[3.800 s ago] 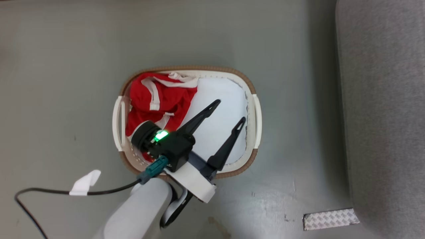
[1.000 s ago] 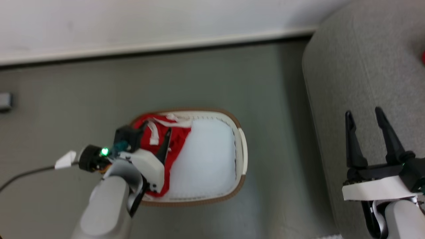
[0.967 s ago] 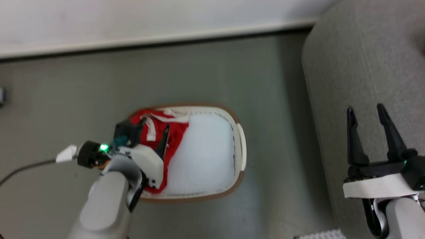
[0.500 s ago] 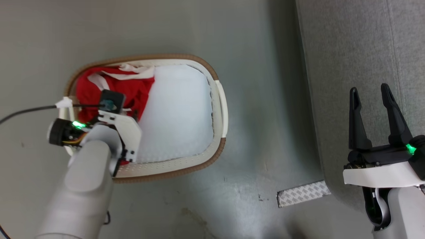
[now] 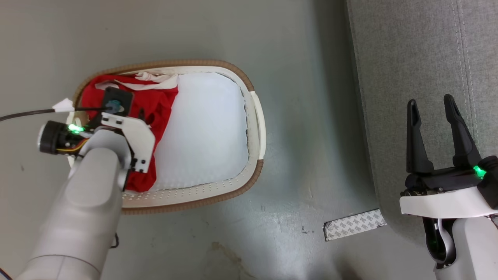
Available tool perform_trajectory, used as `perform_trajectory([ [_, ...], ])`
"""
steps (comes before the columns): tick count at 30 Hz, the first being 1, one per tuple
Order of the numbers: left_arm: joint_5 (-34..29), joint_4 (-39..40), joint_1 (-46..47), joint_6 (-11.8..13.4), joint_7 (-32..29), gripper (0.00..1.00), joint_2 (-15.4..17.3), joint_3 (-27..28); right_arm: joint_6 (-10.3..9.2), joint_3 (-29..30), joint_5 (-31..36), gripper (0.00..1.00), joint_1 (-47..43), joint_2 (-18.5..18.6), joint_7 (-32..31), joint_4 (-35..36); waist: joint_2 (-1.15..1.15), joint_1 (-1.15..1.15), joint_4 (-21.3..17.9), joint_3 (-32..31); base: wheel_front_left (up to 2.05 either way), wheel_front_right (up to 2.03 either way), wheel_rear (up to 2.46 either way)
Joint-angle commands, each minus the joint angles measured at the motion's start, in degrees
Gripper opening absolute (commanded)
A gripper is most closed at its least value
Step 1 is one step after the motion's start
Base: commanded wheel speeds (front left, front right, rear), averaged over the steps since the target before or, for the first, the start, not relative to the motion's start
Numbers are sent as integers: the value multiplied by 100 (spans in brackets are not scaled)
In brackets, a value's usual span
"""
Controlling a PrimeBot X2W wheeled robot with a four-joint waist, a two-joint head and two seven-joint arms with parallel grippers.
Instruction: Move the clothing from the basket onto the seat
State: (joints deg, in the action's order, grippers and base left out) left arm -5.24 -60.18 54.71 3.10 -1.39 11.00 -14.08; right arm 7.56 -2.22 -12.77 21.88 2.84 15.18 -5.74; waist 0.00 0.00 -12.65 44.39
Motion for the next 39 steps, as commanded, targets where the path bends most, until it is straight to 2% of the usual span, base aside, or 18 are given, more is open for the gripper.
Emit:
perform_trajectory([
  [1,7,-79,65,61,29,100,109,-7,-14,-28,-40,100,9,10,-5,-13,0,0,-12,5,0,0,0],
  [16,91,-483,519,79,-81,100,78,-148,-14,-105,-45,100,80,10,-5,96,0,0,-54,474,0,0,0],
  [17,80,-503,541,94,-52,34,81,-169,-14,-104,-38,100,87,10,-5,95,0,0,-59,489,0,0,0],
  [18,74,-525,557,87,-40,0,83,-189,-14,-99,-33,100,92,10,-5,98,0,0,-63,502,0,0,0],
  [24,117,-637,614,4,114,0,4,-281,-14,-39,4,100,103,11,-5,72,0,0,-47,517,0,0,0],
  [29,270,-690,509,-67,405,0,-130,-255,-14,-30,25,100,123,11,-5,-20,0,0,54,278,0,0,0],
  [34,557,-646,197,-188,896,0,-340,-132,-14,-2,96,100,-6,12,-5,-131,0,0,234,-340,0,0,0],
  [39,901,-505,-287,-322,1344,0,-539,17,-14,-3,175,100,-251,13,-4,-309,0,0,490,-1253,0,0,0],
])
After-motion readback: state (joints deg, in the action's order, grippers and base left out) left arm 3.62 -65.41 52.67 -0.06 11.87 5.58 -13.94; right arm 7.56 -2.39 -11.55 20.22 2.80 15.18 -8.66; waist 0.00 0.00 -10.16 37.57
